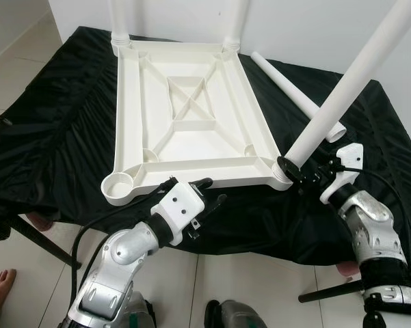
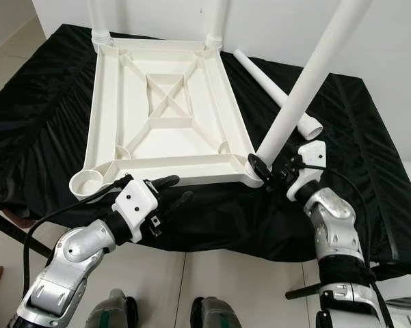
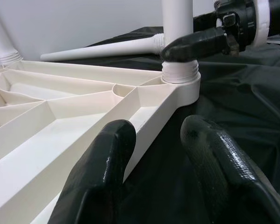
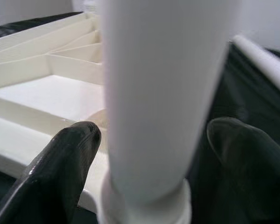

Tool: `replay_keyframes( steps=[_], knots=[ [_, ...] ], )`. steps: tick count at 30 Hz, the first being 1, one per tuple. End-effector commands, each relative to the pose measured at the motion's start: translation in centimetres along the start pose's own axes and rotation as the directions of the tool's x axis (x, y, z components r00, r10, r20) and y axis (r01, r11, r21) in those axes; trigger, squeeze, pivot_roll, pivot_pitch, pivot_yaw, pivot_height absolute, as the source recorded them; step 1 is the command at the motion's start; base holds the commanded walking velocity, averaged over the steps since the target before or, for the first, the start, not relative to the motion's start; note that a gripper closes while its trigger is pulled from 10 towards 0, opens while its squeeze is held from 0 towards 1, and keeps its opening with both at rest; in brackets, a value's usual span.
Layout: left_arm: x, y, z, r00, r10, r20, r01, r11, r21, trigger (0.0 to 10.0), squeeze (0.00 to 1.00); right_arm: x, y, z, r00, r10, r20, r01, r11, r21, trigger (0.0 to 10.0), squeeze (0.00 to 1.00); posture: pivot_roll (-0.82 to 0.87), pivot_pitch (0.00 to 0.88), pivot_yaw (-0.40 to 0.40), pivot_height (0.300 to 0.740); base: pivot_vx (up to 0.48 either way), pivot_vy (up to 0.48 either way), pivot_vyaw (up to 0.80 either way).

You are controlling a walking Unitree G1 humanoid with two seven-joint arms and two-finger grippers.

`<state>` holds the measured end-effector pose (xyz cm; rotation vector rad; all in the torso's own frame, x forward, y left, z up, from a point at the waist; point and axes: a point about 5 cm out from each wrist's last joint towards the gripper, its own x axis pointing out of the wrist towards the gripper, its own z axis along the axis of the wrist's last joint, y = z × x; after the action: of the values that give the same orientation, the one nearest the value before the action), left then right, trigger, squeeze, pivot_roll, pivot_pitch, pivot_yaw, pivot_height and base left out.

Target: Building children table

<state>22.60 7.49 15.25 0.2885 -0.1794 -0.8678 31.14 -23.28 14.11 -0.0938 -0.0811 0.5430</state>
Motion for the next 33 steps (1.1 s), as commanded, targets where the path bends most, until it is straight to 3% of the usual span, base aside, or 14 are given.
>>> replay_keyframes(
  steps=[1, 9, 10, 11, 12, 13, 14, 15, 20, 22, 23, 24, 33],
  knots=[
    [0.1, 0.0, 0.0, 1.000, 0.022, 0.002, -0.022, 1.000, -0.004, 10.0, 0.00, 0.0, -0.5, 0.0, 1.000, 0.024, -0.012, -0.024, 1.000, -0.013, 10.0, 0.00, 0.02, 0.066, -0.064, 0.740, 0.000, 0.000, 0.00],
    [0.2, 0.0, 0.1, 1.000, 0.025, 0.002, -0.025, 1.000, -0.009, 10.0, 0.00, 1.4, -1.1, 0.0, 0.998, 0.062, -0.034, -0.063, 0.998, -0.017, 10.0, 0.00, 0.03, 0.071, -0.066, 0.740, 0.000, 0.000, 0.00],
    [0.2, 0.0, 0.1, 1.000, 0.027, 0.002, -0.027, 1.000, -0.010, 10.0, 0.00, 1.5, -1.2, -0.1, 0.997, 0.066, -0.040, -0.067, 0.998, -0.015, 9.3, 0.00, 0.04, 0.072, -0.068, 0.740, 0.000, 0.000, 0.00],
    [0.2, 0.1, 0.1, 1.000, 0.030, 0.002, -0.030, 0.999, -0.010, 10.0, 0.00, 1.5, -1.3, -0.2, 0.996, 0.074, -0.046, -0.075, 0.997, -0.015, 4.6, 0.00, 0.04, 0.070, -0.070, 0.740, 0.000, 0.000, 0.00],
    [0.2, 0.1, 0.1, 1.000, 0.030, 0.002, -0.030, 0.999, -0.010, 10.0, 0.00, 1.5, -1.3, -0.2, 0.996, 0.074, -0.046, -0.075, 0.997, -0.015, 4.6, 0.00, 0.04, 0.070, -0.070, 0.740, 0.000, 0.000, 0.00],
    [0.1, 0.1, 0.1, 0.999, 0.033, 0.002, -0.033, 0.999, -0.009, 10.0, 0.00, 1.5, -1.4, -0.2, 0.995, 0.080, -0.051, -0.081, 0.997, -0.018, 1.9, 0.00, 0.04, 0.070, -0.070, 0.740, 0.000, 0.000, 0.00],
    [0.1, 0.1, 0.1, 0.999, 0.033, 0.002, -0.033, 0.999, -0.009, 10.0, 0.00, 1.5, -1.4, -0.2, 0.995, 0.080, -0.051, -0.081, 0.997, -0.018, 1.9, 0.00, 0.04, 0.070, -0.070, 0.740, 0.000, 0.000, 0.00],
    [0.1, 0.1, 0.1, 0.999, 0.035, 0.002, -0.035, 0.999, -0.010, 10.0, 0.00, 1.5, -1.7, -0.3, 0.995, 0.087, -0.057, -0.088, 0.996, -0.017, 0.0, 0.00, 0.04, 0.069, -0.072, 0.740, 0.000, 0.000, 0.00],
    [0.3, 0.1, 0.1, 0.999, 0.037, 0.004, -0.037, 0.999, -0.011, 10.0, 0.00, 1.1, -2.2, -0.4, 0.992, 0.098, -0.077, -0.100, 0.995, -0.020, 0.0, 0.00, 0.03, 0.068, -0.075, 0.740, 0.000, 0.000, 0.00],
    [0.3, 0.1, 0.1, 0.999, 0.037, 0.006, -0.037, 0.999, -0.011, 10.0, 0.00, 1.0, -2.3, -0.5, 0.991, 0.105, -0.087, -0.107, 0.994, -0.020, 0.6, 0.00, 0.03, 0.068, -0.075, 0.740, 0.000, 0.000, 0.00],
    [0.4, 0.1, 0.2, 0.999, 0.037, 0.008, -0.037, 0.999, -0.012, 10.0, 0.00, 0.9, -2.4, -0.5, 0.989, 0.111, -0.096, -0.113, 0.993, -0.025, 4.4, 0.00, 0.02, 0.069, -0.075, 0.740, 0.000, 0.000, 0.00],
    [0.4, 0.1, 0.2, 0.999, 0.037, 0.011, -0.037, 0.999, -0.016, 10.0, 0.00, 0.8, -2.5, -0.6, 0.989, 0.111, -0.098, -0.114, 0.993, -0.026, 10.0, 0.00, 0.02, 0.069, -0.077, 0.740, 0.000, 0.000, 0.00],
    [0.4, 0.1, 0.2, 0.999, 0.040, 0.013, -0.040, 0.999, -0.021, 10.0, 0.00, 0.4, -2.5, -0.7, 0.996, 0.064, -0.054, -0.065, 0.998, -0.009, 10.0, 0.00, 0.02, 0.072, -0.083, 0.740, 0.000, 0.000, 0.00]
  ],
)
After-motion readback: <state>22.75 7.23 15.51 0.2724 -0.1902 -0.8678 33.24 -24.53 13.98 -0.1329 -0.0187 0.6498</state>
